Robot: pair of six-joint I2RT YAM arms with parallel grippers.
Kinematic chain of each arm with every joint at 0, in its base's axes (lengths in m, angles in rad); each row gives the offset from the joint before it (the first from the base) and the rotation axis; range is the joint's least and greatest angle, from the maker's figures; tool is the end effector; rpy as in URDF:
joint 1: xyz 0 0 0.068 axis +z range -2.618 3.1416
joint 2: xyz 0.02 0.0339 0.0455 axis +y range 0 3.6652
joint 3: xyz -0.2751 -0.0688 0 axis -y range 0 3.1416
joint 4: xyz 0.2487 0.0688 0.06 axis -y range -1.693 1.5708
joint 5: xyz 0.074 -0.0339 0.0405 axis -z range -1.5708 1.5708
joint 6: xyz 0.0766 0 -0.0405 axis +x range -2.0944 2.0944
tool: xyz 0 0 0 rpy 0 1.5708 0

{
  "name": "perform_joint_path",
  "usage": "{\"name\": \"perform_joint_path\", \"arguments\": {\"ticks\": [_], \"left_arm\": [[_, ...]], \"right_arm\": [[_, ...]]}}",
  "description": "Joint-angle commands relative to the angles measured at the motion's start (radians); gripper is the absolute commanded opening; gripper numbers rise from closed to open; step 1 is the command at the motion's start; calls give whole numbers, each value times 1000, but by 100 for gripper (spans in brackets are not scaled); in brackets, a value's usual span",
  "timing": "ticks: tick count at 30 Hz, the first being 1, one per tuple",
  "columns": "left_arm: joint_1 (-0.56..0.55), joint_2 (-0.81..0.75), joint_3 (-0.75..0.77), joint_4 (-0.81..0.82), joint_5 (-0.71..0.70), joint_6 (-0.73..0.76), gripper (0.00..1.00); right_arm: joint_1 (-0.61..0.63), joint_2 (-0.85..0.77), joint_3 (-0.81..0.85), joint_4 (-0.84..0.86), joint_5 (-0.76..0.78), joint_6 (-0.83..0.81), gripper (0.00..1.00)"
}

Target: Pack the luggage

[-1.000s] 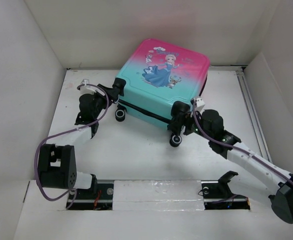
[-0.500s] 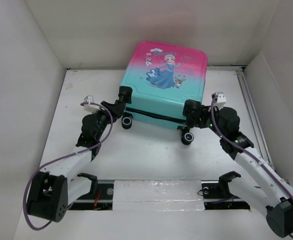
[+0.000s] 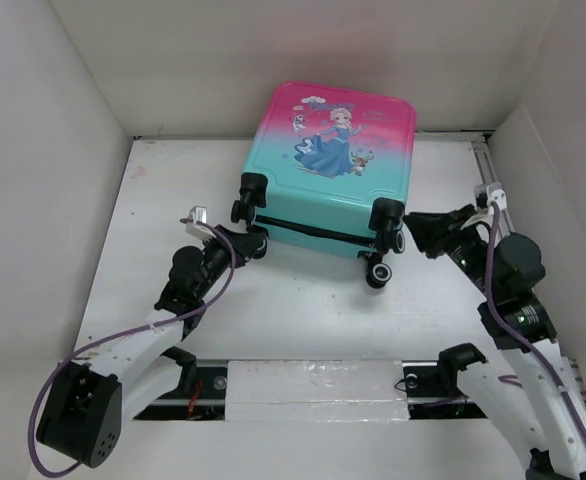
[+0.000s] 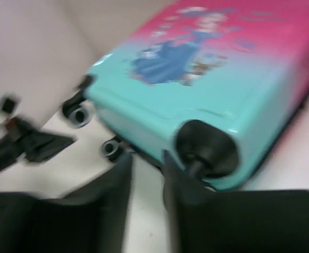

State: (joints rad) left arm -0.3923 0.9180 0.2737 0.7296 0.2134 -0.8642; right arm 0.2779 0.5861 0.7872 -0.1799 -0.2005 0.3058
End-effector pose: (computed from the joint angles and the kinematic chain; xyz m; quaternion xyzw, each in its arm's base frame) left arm 0.2120 -0.1053 0.2433 -0.0809 0.6722 -0.4887 0.5502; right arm 0.1608 0.0617 0.3773 -0.0618 0.6970 0.2716 0.6608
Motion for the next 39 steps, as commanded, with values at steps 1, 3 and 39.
{"name": "perform_joint_path", "arguments": {"ticks": [1,3,39], "left_arm": [[0,-30,64,5,-32,22,0],[0,-60,88,-91,-84,56,0],[40,346,444,-211,-95,403,33]], "right_arm": [[59,36,3,23,-314,27,20],[170,82,-83,87,-300,58,4],[541,321,-329,366,309,136,77]]}}
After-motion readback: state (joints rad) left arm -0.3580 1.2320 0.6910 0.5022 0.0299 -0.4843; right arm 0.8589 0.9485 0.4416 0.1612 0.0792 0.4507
